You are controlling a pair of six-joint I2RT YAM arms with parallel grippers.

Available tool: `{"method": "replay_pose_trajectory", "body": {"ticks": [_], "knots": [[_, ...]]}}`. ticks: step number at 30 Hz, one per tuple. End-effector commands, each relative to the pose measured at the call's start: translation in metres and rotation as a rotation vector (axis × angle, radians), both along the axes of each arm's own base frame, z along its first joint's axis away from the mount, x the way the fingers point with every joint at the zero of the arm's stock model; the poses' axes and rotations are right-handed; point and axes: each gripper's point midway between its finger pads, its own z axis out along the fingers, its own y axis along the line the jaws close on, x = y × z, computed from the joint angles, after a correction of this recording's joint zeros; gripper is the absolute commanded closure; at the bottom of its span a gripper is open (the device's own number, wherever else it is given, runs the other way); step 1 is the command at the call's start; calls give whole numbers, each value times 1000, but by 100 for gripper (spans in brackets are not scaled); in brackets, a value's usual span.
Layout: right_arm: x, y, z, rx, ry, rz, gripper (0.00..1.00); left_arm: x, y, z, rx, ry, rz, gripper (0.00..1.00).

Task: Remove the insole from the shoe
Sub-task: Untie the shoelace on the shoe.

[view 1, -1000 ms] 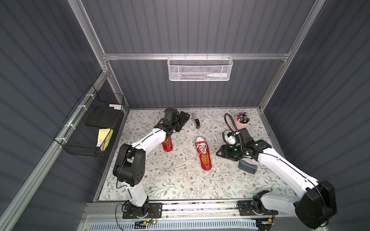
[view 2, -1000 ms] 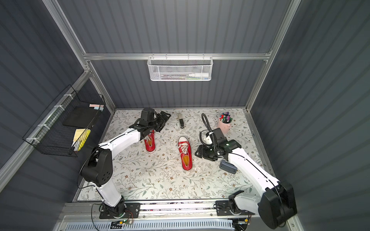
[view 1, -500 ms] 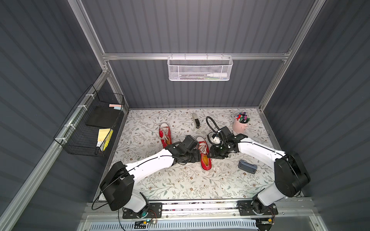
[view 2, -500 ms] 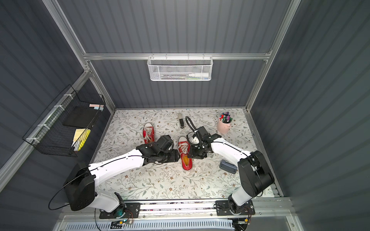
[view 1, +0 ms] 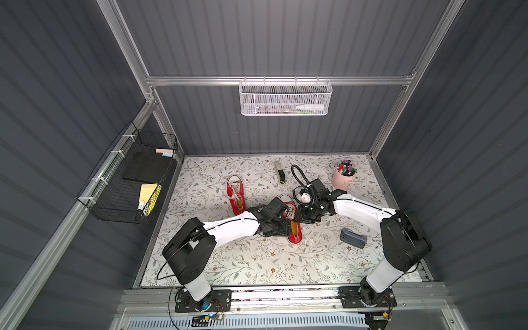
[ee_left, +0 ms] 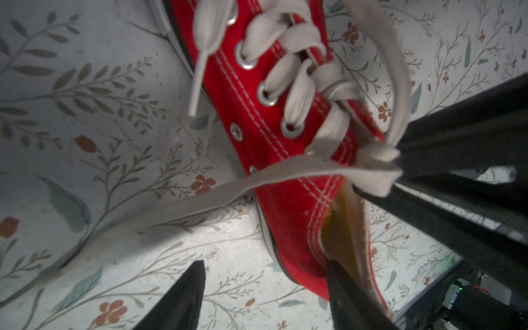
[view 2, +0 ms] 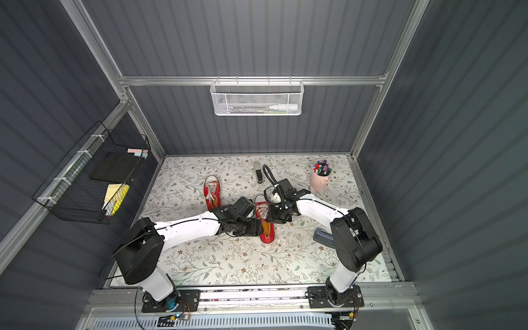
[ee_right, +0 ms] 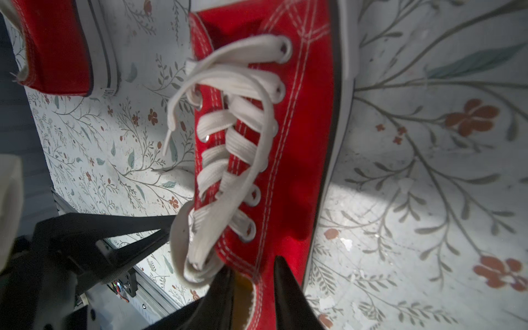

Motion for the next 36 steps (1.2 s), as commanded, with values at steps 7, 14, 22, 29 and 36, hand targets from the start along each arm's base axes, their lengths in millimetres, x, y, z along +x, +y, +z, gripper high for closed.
{"method": "replay_pose_trajectory", "body": {"ticks": [7,14,22,29,36], "knots": [[4,2,3,4,-23,-3,84,11,-15,0,-64,-8,37,29],[3,0,5,-3,-30,-8,90,23,16,-20,162,-18,115,49],[6,-26,10,-151,-75,-28,98,47,37,11,259,-159,202,84],[7,-59,3,-301,-94,-42,100,37,36,7,176,-112,259,96],[11,-56,-9,-314,-62,-43,100,22,21,-18,5,-24,323,100]]}}
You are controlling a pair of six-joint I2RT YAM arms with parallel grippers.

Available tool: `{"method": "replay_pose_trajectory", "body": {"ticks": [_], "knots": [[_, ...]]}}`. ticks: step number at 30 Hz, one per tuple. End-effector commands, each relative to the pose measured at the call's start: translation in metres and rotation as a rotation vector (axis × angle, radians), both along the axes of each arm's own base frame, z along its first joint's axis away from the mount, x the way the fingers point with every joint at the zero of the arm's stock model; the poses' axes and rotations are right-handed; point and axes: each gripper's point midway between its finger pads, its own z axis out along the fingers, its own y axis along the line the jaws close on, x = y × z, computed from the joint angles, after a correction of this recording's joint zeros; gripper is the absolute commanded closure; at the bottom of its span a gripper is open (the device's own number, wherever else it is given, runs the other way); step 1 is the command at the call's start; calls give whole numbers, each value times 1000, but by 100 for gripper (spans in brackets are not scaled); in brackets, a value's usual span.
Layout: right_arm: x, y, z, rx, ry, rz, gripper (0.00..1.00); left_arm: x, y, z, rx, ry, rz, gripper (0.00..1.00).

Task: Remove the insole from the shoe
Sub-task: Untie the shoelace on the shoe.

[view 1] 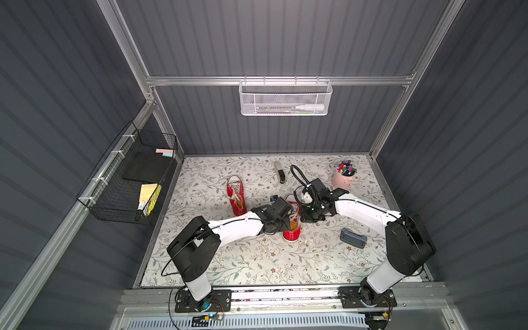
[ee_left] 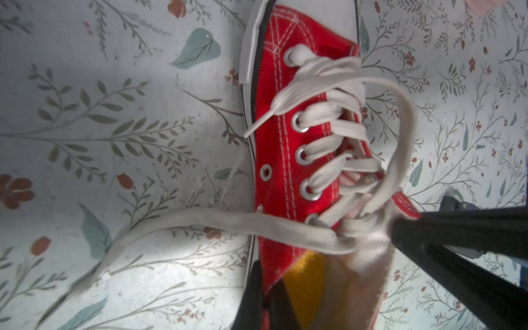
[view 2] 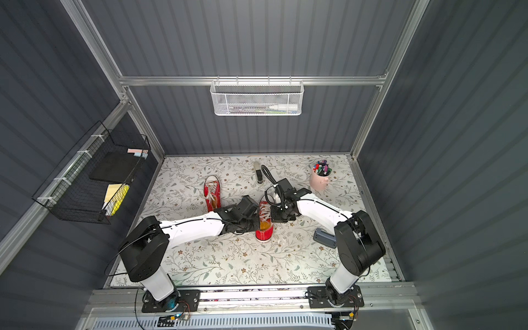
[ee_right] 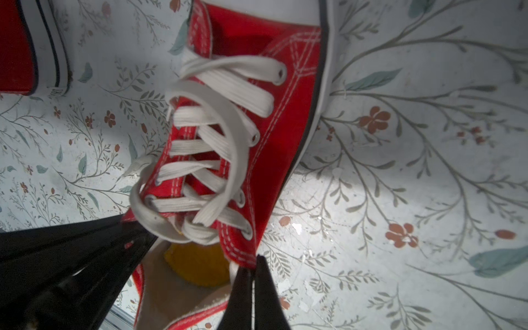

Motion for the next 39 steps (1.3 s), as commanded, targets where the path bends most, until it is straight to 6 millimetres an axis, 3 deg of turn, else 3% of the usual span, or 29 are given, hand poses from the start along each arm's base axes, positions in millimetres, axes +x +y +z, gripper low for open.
{"method": "replay_pose_trajectory", "body": {"ticks": [1,3,6,9,12,16,23,39], "knots": [[7,-25,-8,-107,16,-58,99,-9,9,-15,-38,51,86,100],[6,-13,1,-34,35,-90,84,-10,-3,-16,-76,29,87,100],[2,2,30,122,71,-203,57,-7,-20,-17,-135,11,109,100],[-6,14,69,307,74,-326,47,-3,-34,-13,-168,-22,122,100],[-11,21,87,475,108,-463,42,-1,-43,-10,-205,-34,142,100],[-17,27,80,516,196,-587,40,-1,-45,-9,-238,-40,161,100],[0,29,54,466,189,-618,34,-5,-42,-11,-247,-31,163,100],[38,30,23,399,89,-631,41,-8,-45,-13,-252,-8,154,100]]}}
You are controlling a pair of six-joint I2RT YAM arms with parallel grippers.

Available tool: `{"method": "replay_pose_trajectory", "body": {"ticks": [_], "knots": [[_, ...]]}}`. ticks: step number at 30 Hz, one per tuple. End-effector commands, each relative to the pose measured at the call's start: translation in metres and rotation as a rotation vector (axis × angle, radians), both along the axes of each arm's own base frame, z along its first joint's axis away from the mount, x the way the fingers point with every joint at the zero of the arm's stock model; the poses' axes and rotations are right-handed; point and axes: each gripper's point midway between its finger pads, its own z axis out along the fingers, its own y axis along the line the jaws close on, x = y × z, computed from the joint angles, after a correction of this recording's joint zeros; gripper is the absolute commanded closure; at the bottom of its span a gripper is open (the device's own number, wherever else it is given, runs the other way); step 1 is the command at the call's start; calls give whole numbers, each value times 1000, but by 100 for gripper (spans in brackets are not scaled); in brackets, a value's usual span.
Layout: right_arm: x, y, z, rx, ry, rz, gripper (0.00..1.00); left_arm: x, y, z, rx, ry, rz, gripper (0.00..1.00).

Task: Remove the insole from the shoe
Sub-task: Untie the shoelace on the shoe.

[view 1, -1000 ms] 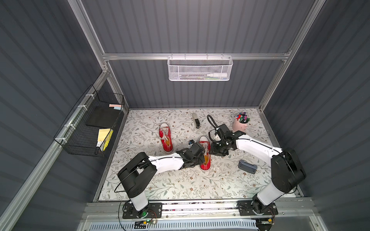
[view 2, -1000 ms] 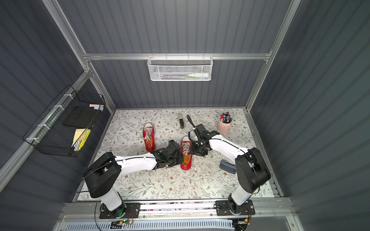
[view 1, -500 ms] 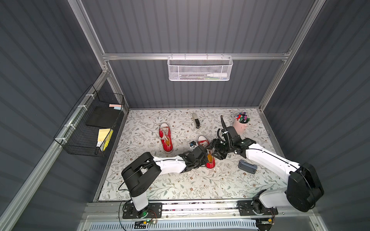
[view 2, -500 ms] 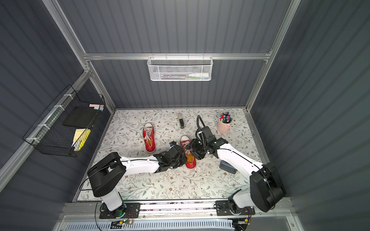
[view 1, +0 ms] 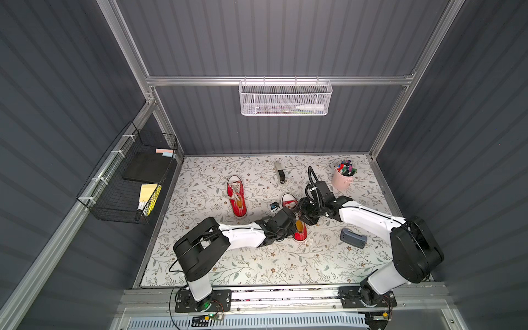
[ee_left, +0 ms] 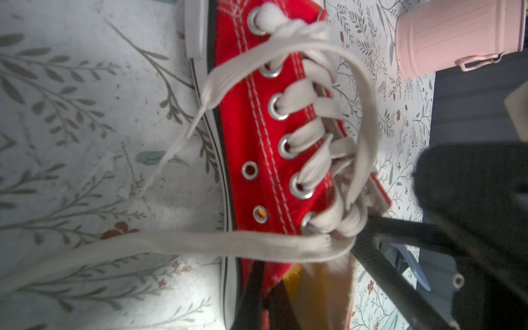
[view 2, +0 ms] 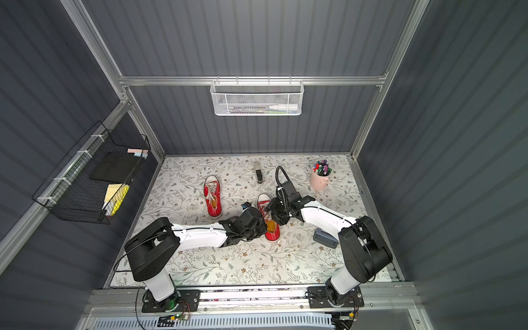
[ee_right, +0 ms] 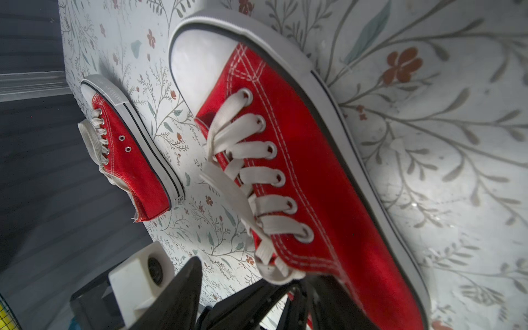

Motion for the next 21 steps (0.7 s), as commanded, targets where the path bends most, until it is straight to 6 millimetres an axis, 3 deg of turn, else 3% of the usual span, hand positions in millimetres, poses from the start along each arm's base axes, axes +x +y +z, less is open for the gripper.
{"method": "replay_pose_trajectory", "body": {"ticks": [1,8,14,21], "knots": [[18,3,5,-2,-58,-18,42,-5,-1,-9,4,21,-8,100],[24,20,22,75,-107,42,44,-8,-1,-10,2,37,-17,100],[23,22,28,110,-141,48,48,-11,-2,-11,2,49,-34,100],[37,33,38,126,-191,81,48,-13,-6,-11,11,56,-66,100]]}}
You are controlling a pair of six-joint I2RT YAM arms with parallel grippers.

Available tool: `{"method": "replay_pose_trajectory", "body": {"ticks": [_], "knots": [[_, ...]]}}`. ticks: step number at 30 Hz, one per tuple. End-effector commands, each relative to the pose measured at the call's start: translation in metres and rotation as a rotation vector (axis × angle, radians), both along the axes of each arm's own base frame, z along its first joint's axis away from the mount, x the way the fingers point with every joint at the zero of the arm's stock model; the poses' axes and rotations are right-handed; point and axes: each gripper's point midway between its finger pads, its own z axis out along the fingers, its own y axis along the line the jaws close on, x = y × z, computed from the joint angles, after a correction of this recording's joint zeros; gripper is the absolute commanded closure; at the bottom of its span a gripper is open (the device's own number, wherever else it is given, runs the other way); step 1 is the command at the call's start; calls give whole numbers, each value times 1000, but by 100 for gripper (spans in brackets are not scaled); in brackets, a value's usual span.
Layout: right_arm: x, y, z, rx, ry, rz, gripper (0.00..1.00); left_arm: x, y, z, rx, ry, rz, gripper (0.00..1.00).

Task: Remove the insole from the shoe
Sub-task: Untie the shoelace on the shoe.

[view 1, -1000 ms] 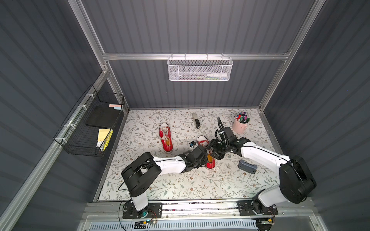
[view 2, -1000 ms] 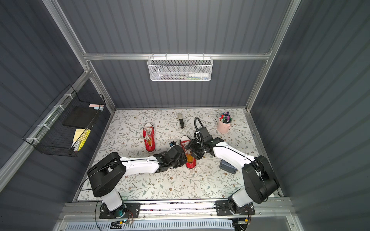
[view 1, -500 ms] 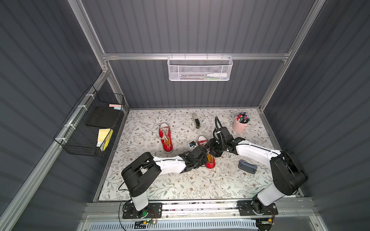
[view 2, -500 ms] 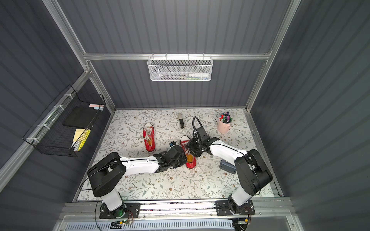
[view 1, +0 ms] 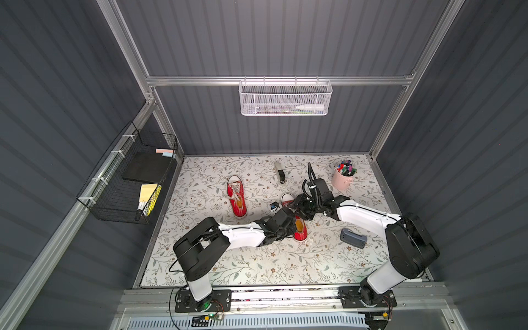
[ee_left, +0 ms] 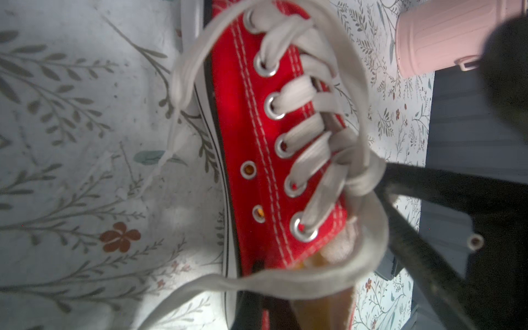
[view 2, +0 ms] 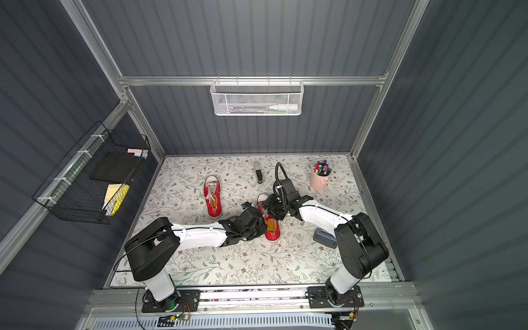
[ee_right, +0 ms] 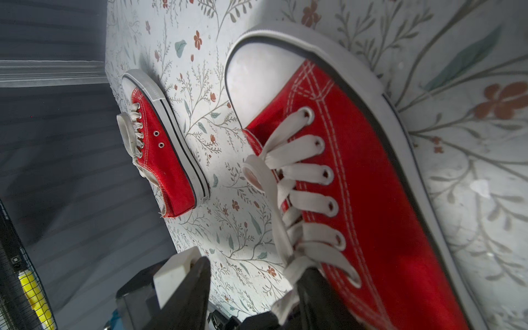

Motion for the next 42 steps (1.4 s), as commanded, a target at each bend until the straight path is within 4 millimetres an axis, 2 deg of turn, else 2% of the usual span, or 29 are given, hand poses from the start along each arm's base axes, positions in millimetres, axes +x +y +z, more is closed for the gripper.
{"method": "replay_pose_trajectory", "body": {"ticks": [1,8,14,20,26,30,36,42], "knots": [[21,14,24,50,-101,24,48,-10,-5,-10,21,40,-56,100],[30,20,9,30,-78,34,46,-13,-5,-8,24,40,-77,100],[37,22,-1,11,-61,34,39,-14,-7,-6,24,34,-101,100],[56,27,13,13,-151,27,38,-19,-7,-8,27,52,-125,100],[90,16,33,-85,-281,-43,37,-36,4,-7,48,93,-160,100],[112,9,39,-132,-321,-70,35,-50,14,-5,63,122,-192,100],[136,-5,39,-204,-340,-101,33,-60,21,-1,58,137,-214,100],[143,-9,29,-241,-350,-91,31,-64,19,1,48,148,-236,100]]}}
